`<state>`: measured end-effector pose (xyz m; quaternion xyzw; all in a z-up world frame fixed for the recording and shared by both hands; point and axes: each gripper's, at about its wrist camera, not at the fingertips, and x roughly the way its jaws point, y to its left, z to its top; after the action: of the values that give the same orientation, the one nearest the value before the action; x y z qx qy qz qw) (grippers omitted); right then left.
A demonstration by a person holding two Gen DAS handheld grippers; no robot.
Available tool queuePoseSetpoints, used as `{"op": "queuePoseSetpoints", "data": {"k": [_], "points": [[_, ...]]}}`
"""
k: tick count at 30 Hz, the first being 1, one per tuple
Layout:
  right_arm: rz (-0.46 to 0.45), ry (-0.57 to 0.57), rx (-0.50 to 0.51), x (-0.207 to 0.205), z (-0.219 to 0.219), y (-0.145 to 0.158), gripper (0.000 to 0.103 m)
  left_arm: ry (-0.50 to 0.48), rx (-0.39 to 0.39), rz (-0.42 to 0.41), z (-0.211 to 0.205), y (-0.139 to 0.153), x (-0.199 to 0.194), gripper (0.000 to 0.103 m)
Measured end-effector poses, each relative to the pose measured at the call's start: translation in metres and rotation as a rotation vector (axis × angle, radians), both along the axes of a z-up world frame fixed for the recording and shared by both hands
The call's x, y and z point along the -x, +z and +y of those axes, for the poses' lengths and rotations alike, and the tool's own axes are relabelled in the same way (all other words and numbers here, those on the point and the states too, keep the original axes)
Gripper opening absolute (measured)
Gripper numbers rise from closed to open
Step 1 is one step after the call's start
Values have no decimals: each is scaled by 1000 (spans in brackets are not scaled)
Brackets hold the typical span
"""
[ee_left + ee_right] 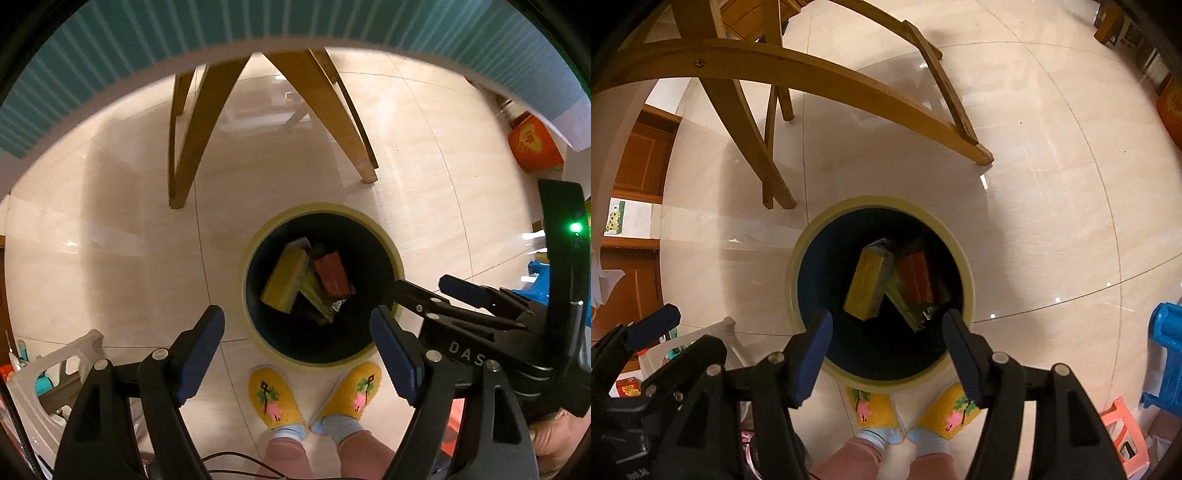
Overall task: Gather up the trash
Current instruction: 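Open both tools above the bin to drop the box and carton, then raise both open tools back toward the white box and pulp tray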
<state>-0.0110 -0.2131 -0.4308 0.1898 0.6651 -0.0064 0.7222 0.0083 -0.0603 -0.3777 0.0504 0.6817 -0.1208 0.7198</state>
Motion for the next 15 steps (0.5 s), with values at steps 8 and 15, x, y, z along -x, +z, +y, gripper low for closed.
{"op": "queuePoseSetpoints", "data": {"k": [8, 15], "points": [[-74, -17, 4, 18, 3, 43, 62, -15, 18, -34, 1, 46, 5, 80], [-140, -59, 2, 29, 1, 92, 62, -17, 30, -92, 2, 100, 14, 79]]}}
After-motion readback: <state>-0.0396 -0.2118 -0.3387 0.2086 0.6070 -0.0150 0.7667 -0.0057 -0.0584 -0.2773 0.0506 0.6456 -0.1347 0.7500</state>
